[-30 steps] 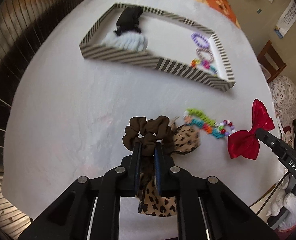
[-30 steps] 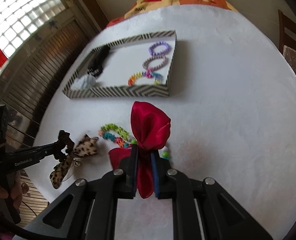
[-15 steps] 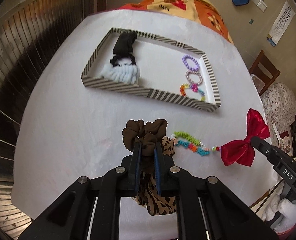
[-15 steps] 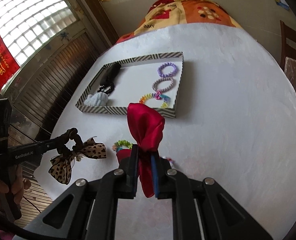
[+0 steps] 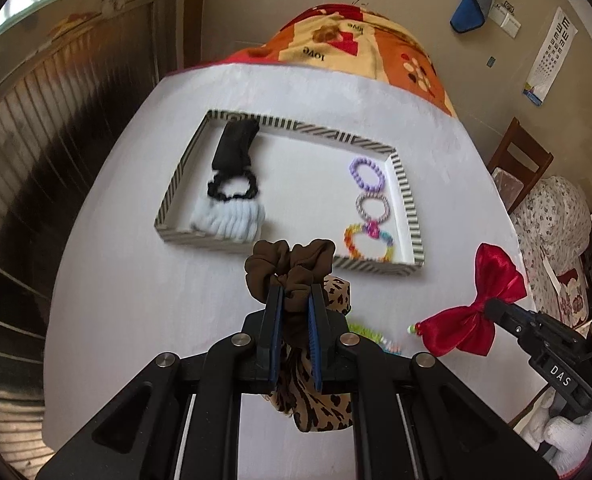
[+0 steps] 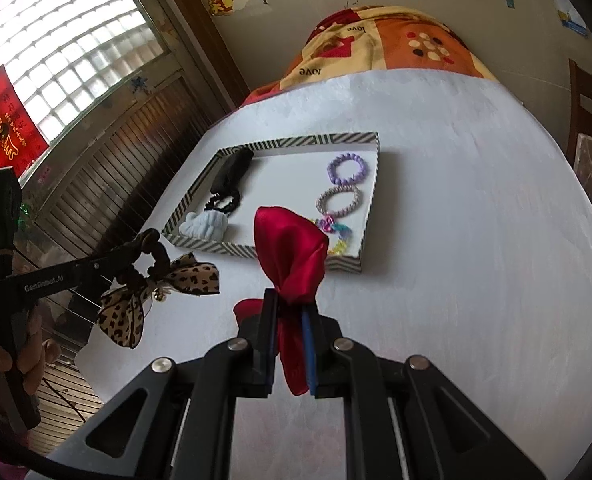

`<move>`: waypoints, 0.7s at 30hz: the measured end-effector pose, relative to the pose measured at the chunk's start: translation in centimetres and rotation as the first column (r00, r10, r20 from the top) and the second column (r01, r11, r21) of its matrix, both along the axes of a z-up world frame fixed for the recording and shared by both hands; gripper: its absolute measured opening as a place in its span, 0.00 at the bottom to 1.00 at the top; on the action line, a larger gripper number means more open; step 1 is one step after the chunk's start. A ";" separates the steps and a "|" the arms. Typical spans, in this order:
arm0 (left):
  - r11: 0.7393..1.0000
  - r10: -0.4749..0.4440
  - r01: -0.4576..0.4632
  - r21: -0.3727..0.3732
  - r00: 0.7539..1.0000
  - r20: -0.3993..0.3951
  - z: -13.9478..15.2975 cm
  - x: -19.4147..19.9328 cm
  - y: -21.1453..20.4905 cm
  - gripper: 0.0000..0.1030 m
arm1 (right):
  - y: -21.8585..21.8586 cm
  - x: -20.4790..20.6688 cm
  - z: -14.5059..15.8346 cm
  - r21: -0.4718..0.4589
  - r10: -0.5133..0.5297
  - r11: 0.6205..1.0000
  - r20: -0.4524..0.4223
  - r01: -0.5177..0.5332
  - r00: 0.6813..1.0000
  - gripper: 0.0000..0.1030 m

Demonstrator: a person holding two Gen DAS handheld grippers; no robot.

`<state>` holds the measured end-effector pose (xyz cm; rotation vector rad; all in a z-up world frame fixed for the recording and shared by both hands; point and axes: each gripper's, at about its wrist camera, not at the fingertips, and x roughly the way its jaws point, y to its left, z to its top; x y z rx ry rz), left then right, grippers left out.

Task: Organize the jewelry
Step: 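Lift both held items and carry them over the striped tray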

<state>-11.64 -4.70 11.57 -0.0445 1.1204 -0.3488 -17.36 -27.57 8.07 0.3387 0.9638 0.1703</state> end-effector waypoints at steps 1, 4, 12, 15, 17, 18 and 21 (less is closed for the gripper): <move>1.000 -0.001 0.001 -0.002 1.000 0.004 0.2 0.2 -0.1 0.02 | -0.2 0.4 0.1 0.007 -0.001 1.000 0.000 0.001 1.000 0.11; 1.000 -0.006 0.007 -0.006 1.000 0.017 0.7 0.8 -0.4 0.02 | -0.4 0.9 0.4 0.009 -0.003 1.000 -0.001 0.003 1.000 0.11; 1.000 -0.022 0.022 -0.009 1.000 -0.010 0.0 1.2 -0.9 0.02 | -0.1 1.6 -2.2 0.063 0.026 0.998 -0.089 -0.021 0.996 0.11; 1.000 -0.030 0.029 -0.004 0.999 -0.013 -0.2 0.9 -1.0 0.02 | 0.0 0.3 -4.6 0.079 0.059 0.996 -0.163 -0.047 0.985 0.11; 1.000 -0.026 0.026 -0.005 1.000 -0.017 -0.3 0.9 -0.9 0.02 | -0.2 -0.8 -6.0 0.064 0.064 0.997 -0.199 -0.052 0.978 0.11; 1.000 -0.025 0.025 -0.004 1.000 -0.019 -0.3 0.9 -0.8 0.02 | -0.6 -1.5 -7.1 0.036 0.046 0.999 -0.238 -0.038 0.970 0.11; 1.000 -0.023 0.023 -0.005 0.999 -0.028 -0.6 0.9 -0.7 0.02 | -2.2 -2.6 -8.4 0.028 -0.013 0.999 -0.266 0.021 0.964 0.11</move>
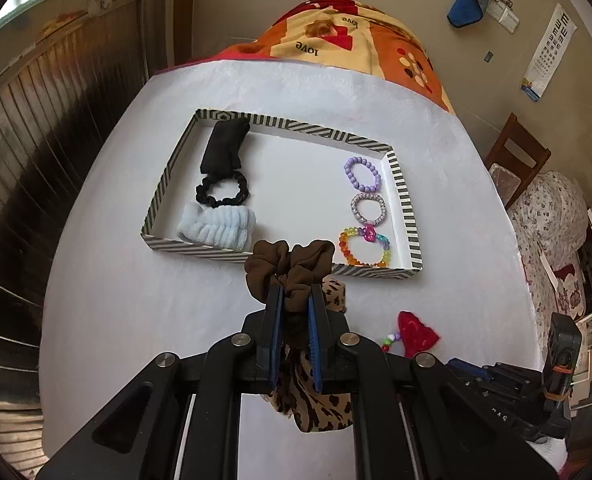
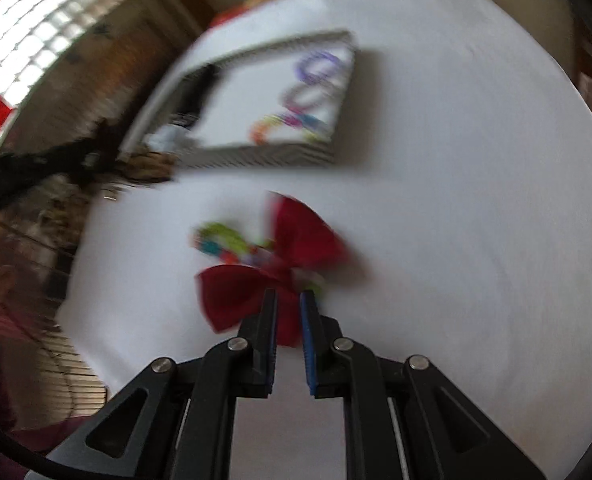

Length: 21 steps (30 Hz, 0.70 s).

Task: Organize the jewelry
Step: 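Lift both held items and carry them over the striped tray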

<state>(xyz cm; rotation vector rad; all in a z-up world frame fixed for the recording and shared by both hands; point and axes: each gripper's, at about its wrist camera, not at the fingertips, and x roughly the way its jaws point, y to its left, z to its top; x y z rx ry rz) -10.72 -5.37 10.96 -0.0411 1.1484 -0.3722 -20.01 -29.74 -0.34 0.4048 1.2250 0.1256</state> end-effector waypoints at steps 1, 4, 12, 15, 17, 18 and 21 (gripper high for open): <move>1.000 -0.002 0.002 0.000 1.000 -0.004 -0.1 0.0 0.0 0.02 | -0.3 -0.2 0.1 0.014 -0.013 1.000 0.011 0.013 1.000 0.11; 1.000 -0.009 0.009 0.001 1.000 -0.009 -0.3 -0.1 -0.4 0.02 | 0.0 -0.6 0.6 0.065 -0.019 0.998 0.037 0.016 0.999 0.29; 1.000 -0.005 0.005 0.003 1.000 -0.014 -0.5 -0.1 -0.4 0.02 | 4.2 1.6 -2.4 0.016 0.036 0.999 -0.024 -0.036 0.999 0.40; 1.000 0.012 -0.012 0.004 1.000 -0.012 -0.5 0.1 0.3 0.02 | 4.6 1.3 -2.1 0.011 0.051 0.999 0.005 -0.051 0.999 0.03; 1.000 0.021 -0.021 0.004 1.000 -0.009 -0.4 0.1 0.6 0.02 | 4.2 0.7 -0.9 0.023 0.061 0.998 0.036 -0.062 0.997 0.02; 1.000 0.024 -0.024 0.004 1.000 -0.008 -0.4 0.2 0.7 0.02 | 3.8 0.4 0.0 0.030 0.056 0.998 0.057 -0.058 0.997 0.02; 1.000 0.030 -0.030 -0.001 1.000 -0.009 -0.4 0.2 0.8 0.02 | 1.7 -0.2 3.1 0.098 0.005 0.995 0.132 -0.018 0.991 0.02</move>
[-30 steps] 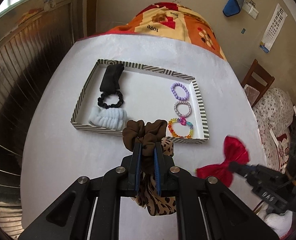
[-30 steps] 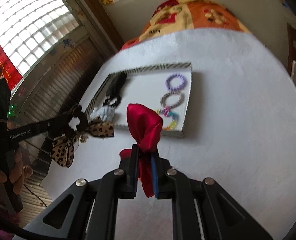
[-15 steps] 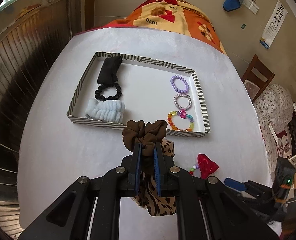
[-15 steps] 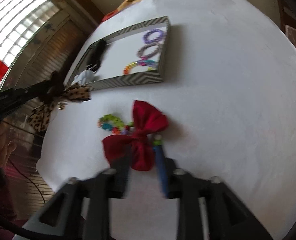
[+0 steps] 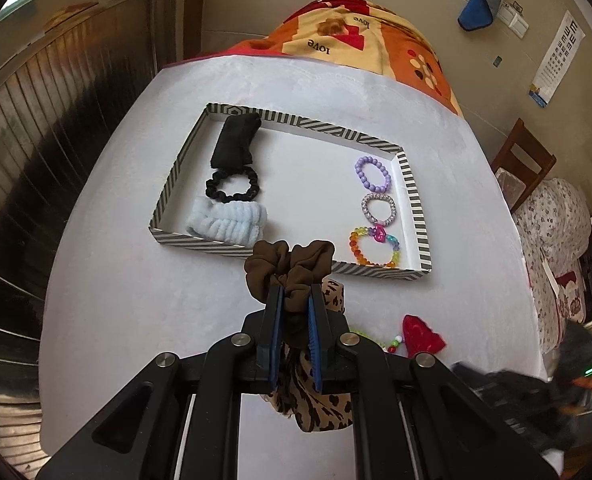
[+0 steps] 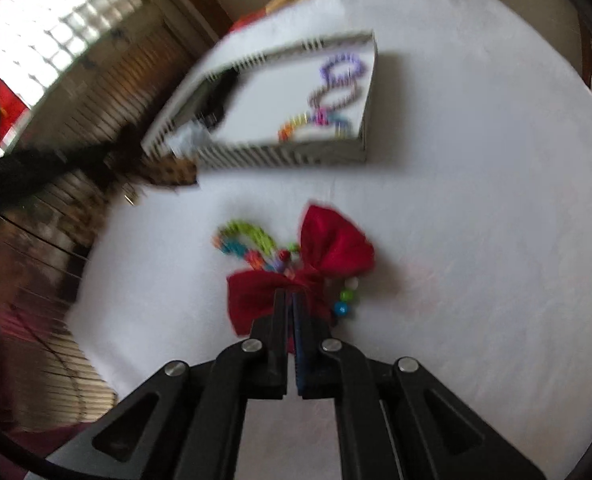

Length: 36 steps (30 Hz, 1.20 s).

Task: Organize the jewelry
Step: 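Lift both held items and carry them over the striped tray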

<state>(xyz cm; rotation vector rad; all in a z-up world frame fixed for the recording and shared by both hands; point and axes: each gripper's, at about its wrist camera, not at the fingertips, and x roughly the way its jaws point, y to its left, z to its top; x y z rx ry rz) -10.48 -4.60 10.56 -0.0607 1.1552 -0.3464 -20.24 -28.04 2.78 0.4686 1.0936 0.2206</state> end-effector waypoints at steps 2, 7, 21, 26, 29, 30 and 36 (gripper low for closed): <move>1.000 -0.004 0.004 -0.001 1.000 0.003 0.1 -0.1 -0.2 0.02 | -1.5 -0.3 1.5 0.069 -0.031 0.997 0.043 0.028 0.999 0.02; 1.000 -0.017 0.017 -0.003 1.000 0.011 0.2 -0.4 -0.6 0.02 | -1.2 -0.7 2.1 -0.049 -0.009 0.999 0.033 0.011 0.999 0.11; 1.000 0.001 -0.001 0.003 1.000 -0.008 -0.3 -0.3 0.1 0.02 | 2.8 -0.3 -4.9 -0.005 0.053 0.999 -0.103 -0.054 0.993 0.02; 1.000 0.017 -0.017 -0.003 1.000 0.000 -0.1 -0.1 0.4 0.02 | -0.1 -0.1 -0.3 0.137 -0.008 0.990 0.029 0.004 1.000 0.02; 1.000 0.012 -0.012 -0.007 1.000 0.005 0.1 -0.1 0.2 0.02 | -1.5 0.1 2.5 0.186 -0.033 0.983 0.098 0.014 0.995 0.01; 1.000 0.009 -0.009 -0.009 1.000 0.007 0.2 -0.2 0.1 0.02 | -1.9 0.2 3.2 0.193 -0.040 0.981 0.114 0.017 0.993 0.01; 1.000 -0.007 0.007 -0.010 1.000 0.020 0.8 -0.2 -0.3 0.02 | -2.0 1.2 5.5 0.178 -0.046 0.984 0.160 0.017 0.986 0.01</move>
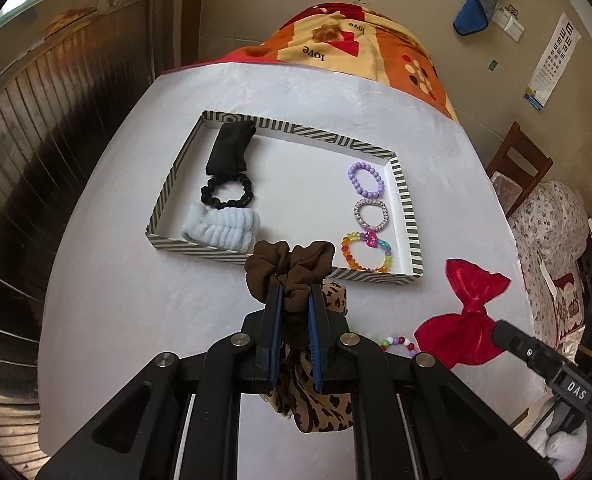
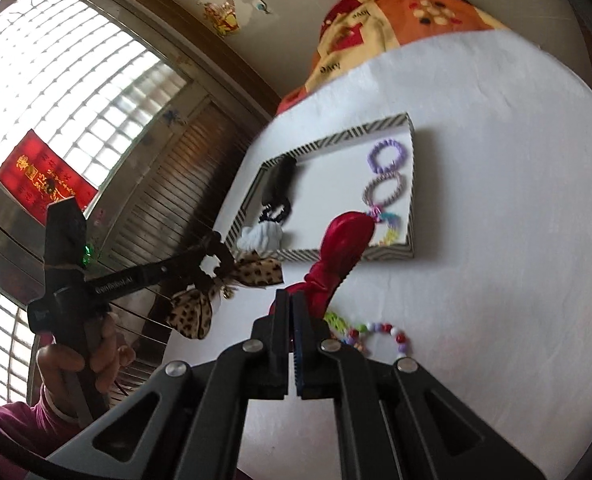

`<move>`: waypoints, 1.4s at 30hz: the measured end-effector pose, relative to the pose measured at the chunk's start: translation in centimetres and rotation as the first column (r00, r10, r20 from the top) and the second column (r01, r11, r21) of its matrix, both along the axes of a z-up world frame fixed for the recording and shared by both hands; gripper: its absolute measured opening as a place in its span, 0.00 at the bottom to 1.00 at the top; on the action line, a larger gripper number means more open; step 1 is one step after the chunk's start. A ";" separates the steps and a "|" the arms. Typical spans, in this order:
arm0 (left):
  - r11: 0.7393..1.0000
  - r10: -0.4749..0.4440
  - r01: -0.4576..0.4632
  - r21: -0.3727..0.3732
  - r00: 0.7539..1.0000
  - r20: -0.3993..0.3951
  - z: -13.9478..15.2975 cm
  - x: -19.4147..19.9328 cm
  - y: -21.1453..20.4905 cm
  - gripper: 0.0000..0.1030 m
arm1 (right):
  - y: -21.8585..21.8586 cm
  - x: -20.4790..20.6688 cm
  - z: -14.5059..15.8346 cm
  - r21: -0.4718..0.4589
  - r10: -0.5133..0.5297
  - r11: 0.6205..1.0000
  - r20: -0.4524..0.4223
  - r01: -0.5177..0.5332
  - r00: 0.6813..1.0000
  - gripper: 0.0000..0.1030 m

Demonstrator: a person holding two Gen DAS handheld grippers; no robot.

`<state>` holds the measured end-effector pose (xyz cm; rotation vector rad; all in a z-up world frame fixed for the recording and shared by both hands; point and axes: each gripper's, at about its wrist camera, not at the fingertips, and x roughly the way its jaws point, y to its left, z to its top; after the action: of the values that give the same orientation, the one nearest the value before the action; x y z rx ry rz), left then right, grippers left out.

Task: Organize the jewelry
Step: 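Lift both held items and carry them over the striped tray, then lower both items into the tray and open both tools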

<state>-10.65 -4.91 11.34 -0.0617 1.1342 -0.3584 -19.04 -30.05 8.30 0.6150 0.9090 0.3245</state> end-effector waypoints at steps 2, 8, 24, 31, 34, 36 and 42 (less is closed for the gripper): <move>1.000 -0.004 0.004 -0.002 1.000 0.008 0.3 0.2 -0.1 0.02 | 0.3 0.4 -0.1 -0.004 0.000 1.000 0.005 0.000 1.000 0.01; 1.000 -0.004 0.004 0.001 0.999 0.034 0.8 2.2 -0.7 0.02 | 0.8 3.3 0.5 -0.023 0.009 1.000 0.017 -0.008 1.000 0.01; 0.999 -0.014 0.014 0.038 1.000 -0.003 -3.4 12.4 -3.8 0.02 | 1.0 17.8 -2.9 -0.101 0.028 0.994 -0.050 -0.033 0.998 0.01; 0.999 -0.014 0.016 0.039 0.999 -0.047 -6.0 15.9 -4.3 0.02 | 1.2 23.8 -6.6 -0.110 0.018 0.994 -0.109 -0.030 0.994 0.01; 0.999 -0.012 0.015 0.037 0.998 -0.065 -7.1 17.1 -4.4 0.02 | 1.3 25.6 -8.0 -0.113 0.008 0.993 -0.124 -0.023 0.992 0.01; 0.999 -0.010 0.013 0.038 0.997 -0.079 -7.9 17.7 -4.4 0.02 | 1.3 26.7 -8.9 -0.116 -0.001 0.993 -0.136 -0.015 0.991 0.01; 0.998 0.008 -0.001 0.058 0.993 -0.119 -10.3 18.4 -3.7 0.02 | 1.5 28.7 -12.1 -0.148 -0.020 0.989 -0.206 -0.011 0.978 0.01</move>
<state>7.74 -8.60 1.07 -0.0352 1.2622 -0.3214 9.64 -28.59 -3.82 0.5192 1.1214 0.1886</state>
